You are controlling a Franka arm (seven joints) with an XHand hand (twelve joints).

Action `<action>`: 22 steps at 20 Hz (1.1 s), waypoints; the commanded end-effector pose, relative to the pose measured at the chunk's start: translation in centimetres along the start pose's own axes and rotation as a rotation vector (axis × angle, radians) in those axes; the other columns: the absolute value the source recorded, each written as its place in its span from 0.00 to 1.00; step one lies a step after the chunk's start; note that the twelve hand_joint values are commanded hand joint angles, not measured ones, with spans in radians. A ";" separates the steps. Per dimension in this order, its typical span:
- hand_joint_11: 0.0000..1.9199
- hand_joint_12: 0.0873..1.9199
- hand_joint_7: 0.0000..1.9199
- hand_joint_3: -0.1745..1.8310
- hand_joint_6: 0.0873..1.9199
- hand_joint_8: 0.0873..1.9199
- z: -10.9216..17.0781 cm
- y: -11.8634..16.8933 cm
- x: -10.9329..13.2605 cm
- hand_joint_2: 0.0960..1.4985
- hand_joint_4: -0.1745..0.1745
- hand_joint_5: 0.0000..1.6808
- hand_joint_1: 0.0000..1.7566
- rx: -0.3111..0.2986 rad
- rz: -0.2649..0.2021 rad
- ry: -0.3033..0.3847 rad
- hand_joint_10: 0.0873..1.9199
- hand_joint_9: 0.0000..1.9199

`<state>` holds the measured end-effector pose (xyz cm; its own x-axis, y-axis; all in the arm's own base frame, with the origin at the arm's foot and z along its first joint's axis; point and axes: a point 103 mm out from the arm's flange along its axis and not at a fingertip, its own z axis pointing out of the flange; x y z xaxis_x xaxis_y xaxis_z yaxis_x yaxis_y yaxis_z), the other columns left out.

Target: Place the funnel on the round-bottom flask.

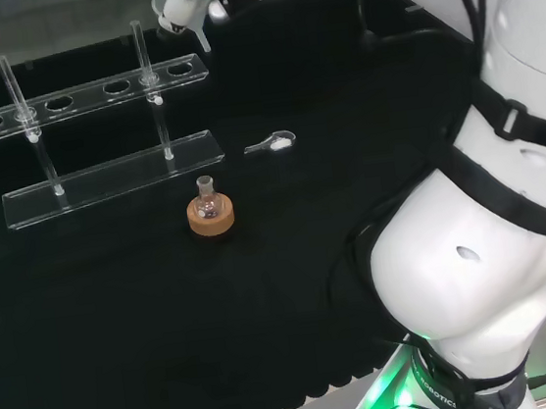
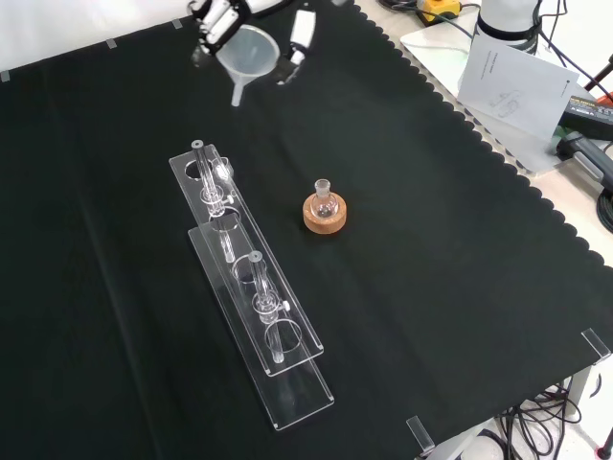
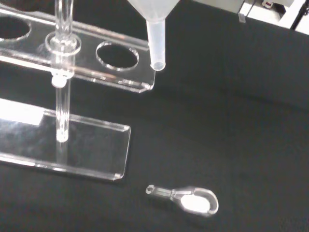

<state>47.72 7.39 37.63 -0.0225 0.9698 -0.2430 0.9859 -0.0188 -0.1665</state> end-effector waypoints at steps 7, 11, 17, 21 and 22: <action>0.28 0.65 0.38 0.33 0.06 0.33 3.5 -7.3 2.3 0.51 0.43 0.44 0.42 0.006 0.024 0.104 0.24 0.51; 0.28 0.65 0.37 0.33 0.06 0.33 5.7 -7.8 3.2 0.51 0.44 0.45 0.42 0.040 0.004 0.143 0.24 0.51; 0.28 0.64 0.37 0.33 0.08 0.34 8.1 -7.6 5.1 0.51 0.43 0.44 0.42 0.059 -0.041 0.185 0.24 0.51; 0.27 0.64 0.37 0.33 0.09 0.34 9.6 -7.2 6.5 0.51 0.42 0.44 0.42 0.084 -0.065 0.181 0.24 0.51; 0.27 0.64 0.37 0.33 0.09 0.34 10.0 -7.0 6.8 0.51 0.42 0.44 0.42 0.096 -0.068 0.180 0.24 0.51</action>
<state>38.87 10.45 29.80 -0.0237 0.9975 -0.0659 0.9719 0.0075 -0.2351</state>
